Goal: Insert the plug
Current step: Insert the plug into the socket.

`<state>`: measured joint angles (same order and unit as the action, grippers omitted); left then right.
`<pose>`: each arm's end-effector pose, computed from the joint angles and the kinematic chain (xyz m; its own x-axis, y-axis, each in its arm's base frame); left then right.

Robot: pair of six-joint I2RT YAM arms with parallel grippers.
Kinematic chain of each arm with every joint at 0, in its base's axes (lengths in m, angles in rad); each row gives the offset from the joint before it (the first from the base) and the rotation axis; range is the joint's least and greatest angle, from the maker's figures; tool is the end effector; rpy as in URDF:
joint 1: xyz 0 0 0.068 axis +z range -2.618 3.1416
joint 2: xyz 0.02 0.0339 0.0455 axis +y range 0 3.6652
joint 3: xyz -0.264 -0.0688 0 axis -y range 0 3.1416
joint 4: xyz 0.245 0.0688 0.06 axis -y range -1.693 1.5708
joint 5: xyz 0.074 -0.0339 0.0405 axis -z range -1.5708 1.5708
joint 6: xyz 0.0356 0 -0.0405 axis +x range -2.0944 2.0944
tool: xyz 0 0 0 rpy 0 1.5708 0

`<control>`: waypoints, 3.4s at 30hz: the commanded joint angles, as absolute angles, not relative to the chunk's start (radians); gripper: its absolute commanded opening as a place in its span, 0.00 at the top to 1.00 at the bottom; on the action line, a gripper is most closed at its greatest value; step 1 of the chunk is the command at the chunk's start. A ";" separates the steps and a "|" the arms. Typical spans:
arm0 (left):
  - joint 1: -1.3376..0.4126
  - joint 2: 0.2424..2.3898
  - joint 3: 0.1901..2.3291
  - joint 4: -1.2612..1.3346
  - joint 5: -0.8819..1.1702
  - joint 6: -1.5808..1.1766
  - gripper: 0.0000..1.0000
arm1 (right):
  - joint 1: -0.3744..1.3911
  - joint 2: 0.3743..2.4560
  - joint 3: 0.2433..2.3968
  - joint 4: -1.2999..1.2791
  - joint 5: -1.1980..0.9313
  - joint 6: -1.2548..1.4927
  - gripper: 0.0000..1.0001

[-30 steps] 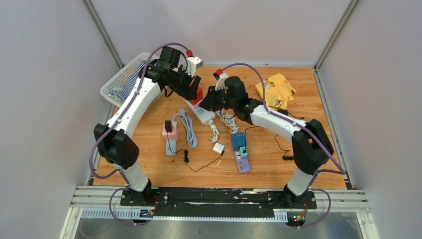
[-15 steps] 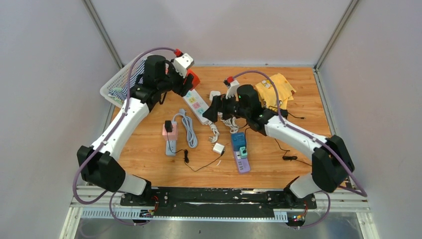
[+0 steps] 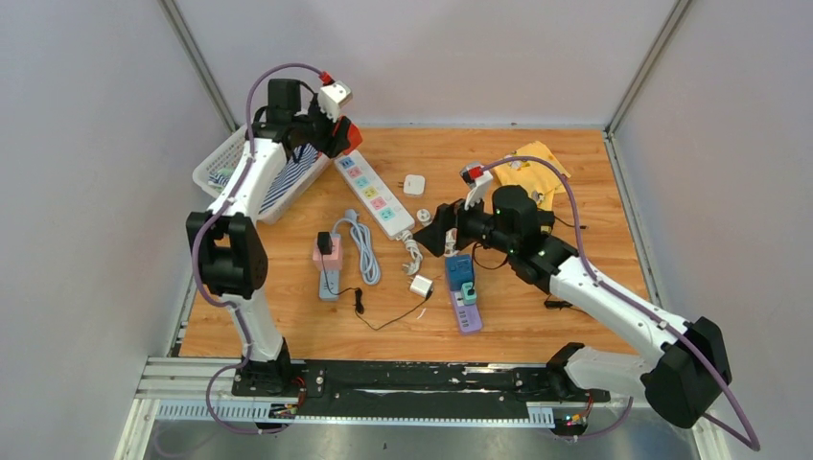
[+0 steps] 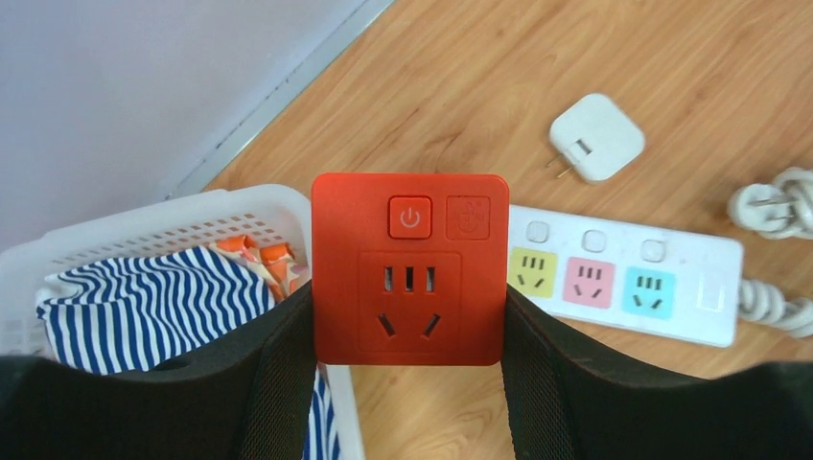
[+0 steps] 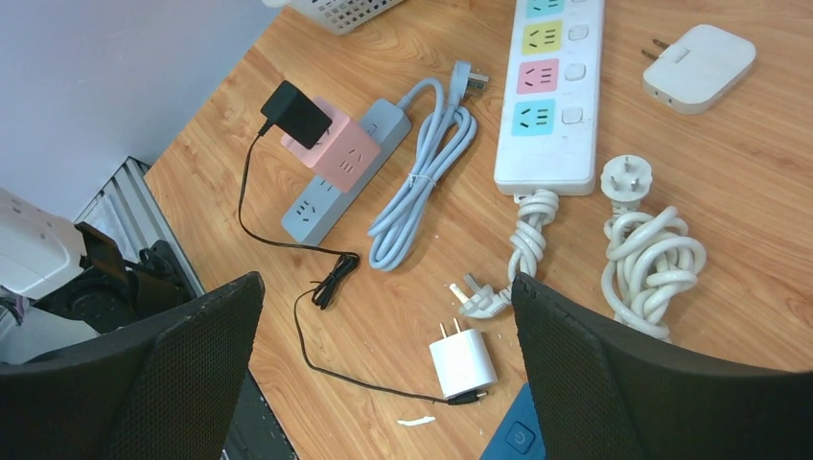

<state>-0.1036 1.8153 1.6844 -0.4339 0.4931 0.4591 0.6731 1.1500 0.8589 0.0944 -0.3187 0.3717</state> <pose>0.4196 -0.0606 0.3408 -0.2606 0.4196 -0.8695 0.6741 0.7238 0.1472 0.2040 0.1769 0.3206 -0.4447 0.0866 -0.8915 -0.7200 0.5576 0.4133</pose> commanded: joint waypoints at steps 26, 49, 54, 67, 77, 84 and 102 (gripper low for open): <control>-0.069 2.188 1.952 -0.669 0.609 0.594 1.00 | 0.664 1.016 0.821 0.030 -0.247 0.291 0.00; -0.046 2.253 2.031 -0.673 0.626 0.574 1.00 | 0.664 1.009 0.819 0.027 -0.225 0.281 0.00; -0.046 2.261 2.022 -0.672 0.644 0.571 1.00 | 0.664 1.013 0.818 0.030 -0.226 0.280 0.00; -0.046 2.277 2.008 -0.672 0.618 0.574 1.00 | 0.665 1.001 0.812 0.029 -0.218 0.276 0.00; -0.044 2.284 1.989 -0.673 0.554 0.587 1.00 | 0.665 0.988 0.805 0.029 -0.209 0.270 0.00; -0.044 2.281 2.002 -0.673 0.556 0.580 1.00 | 0.665 0.986 0.804 0.028 -0.203 0.268 0.00; -0.045 2.307 1.941 -0.677 0.468 0.581 1.00 | 0.665 0.973 0.796 0.029 -0.193 0.263 0.00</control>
